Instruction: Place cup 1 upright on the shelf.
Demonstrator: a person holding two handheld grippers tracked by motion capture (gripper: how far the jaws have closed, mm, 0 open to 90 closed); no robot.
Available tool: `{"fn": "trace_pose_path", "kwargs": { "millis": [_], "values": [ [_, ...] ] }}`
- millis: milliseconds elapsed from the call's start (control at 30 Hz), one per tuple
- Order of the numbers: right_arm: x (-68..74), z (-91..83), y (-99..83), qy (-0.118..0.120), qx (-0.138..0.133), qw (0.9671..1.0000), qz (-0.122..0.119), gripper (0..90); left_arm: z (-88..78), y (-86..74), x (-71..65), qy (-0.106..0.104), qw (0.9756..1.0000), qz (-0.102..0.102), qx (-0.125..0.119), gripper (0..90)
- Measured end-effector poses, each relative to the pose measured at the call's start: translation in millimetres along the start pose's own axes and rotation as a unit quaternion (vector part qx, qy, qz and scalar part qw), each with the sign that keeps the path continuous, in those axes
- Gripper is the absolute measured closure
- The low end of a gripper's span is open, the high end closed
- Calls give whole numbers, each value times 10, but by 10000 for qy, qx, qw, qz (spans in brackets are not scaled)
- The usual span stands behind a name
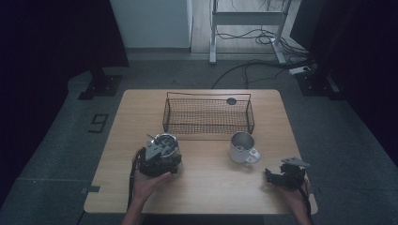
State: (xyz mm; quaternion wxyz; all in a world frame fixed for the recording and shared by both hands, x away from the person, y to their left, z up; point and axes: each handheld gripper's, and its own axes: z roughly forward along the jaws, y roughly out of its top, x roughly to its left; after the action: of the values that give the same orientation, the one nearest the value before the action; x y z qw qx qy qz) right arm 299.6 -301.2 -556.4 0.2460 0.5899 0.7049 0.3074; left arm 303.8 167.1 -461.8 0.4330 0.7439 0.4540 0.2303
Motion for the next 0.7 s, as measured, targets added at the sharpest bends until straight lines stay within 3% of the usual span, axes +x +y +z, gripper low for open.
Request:
{"fn": "trace_pose_path", "kwargs": {
  "millis": [300,467,700],
  "values": [
    [2,-1,0,11,-3,10000,-9,47,-84,142,-12,168,9998,-92,-39,38],
    [0,2,3,20,-2,10000,-11,47,-117,193,-12,112,9998,-176,-74,38],
    [0,1,2,3,-11,10000,-9,53,-163,273,-13,32,9999,-129,-109,38]
  ]
}}
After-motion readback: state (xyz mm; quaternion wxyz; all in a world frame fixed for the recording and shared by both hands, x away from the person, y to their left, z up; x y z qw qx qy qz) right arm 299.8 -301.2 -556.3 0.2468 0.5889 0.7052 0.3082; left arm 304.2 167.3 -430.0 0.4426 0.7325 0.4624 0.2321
